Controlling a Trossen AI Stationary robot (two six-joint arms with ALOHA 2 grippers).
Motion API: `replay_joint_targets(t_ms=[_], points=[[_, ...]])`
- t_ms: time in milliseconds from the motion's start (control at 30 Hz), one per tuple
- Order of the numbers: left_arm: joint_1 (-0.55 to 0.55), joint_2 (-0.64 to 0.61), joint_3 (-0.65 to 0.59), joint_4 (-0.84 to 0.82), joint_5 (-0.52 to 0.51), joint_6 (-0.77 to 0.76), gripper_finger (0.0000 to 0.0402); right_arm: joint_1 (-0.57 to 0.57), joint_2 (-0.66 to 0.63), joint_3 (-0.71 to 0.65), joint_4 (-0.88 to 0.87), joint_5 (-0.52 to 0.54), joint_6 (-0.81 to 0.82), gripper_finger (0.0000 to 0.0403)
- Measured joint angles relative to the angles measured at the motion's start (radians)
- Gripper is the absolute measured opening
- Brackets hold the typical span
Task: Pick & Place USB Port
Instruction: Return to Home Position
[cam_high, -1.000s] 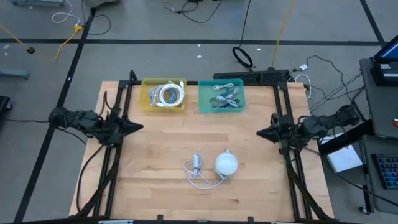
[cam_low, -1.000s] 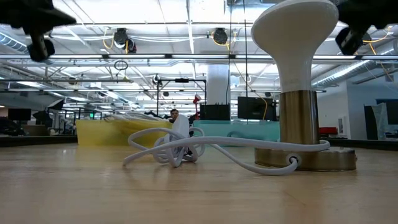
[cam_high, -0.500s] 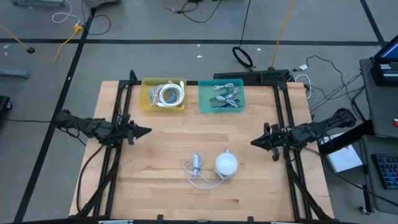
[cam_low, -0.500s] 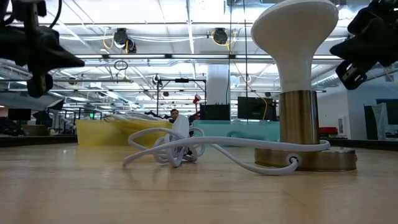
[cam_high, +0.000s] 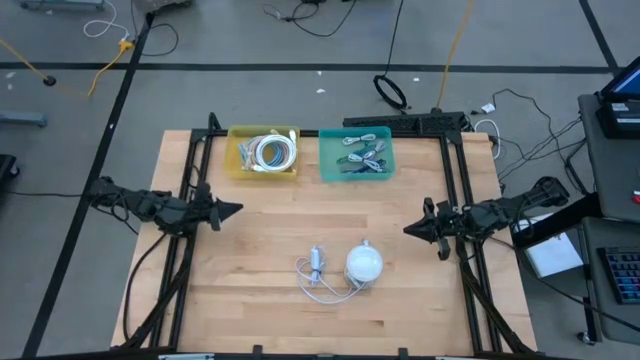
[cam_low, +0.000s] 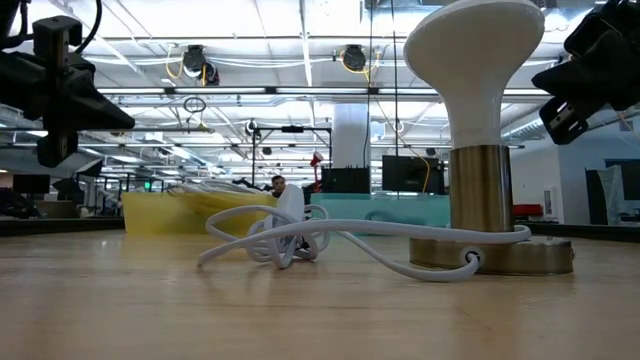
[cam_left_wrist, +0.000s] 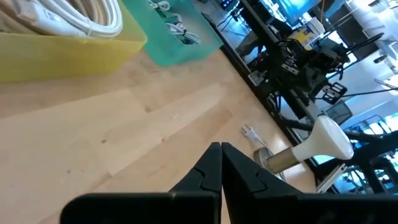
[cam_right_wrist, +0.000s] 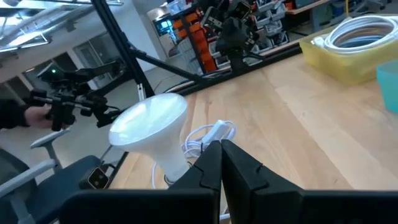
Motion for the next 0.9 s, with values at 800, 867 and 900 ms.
replay_joint_targets(t_ms=[800, 867, 900], points=[[0.000, 0.000, 0.001, 0.002, 0.000, 0.003, 0.0006, 0.000, 0.002, -0.004, 0.225, 0.003, -0.001, 0.0000], [0.000, 0.000, 0.001, 0.002, 0.000, 0.003, 0.0006, 0.000, 0.002, -0.004, 0.226, 0.003, -0.001, 0.0000], [0.000, 0.000, 0.001, 0.002, 0.000, 0.003, 0.0006, 0.000, 0.002, -0.004, 0.226, 0.003, -0.001, 0.0000]])
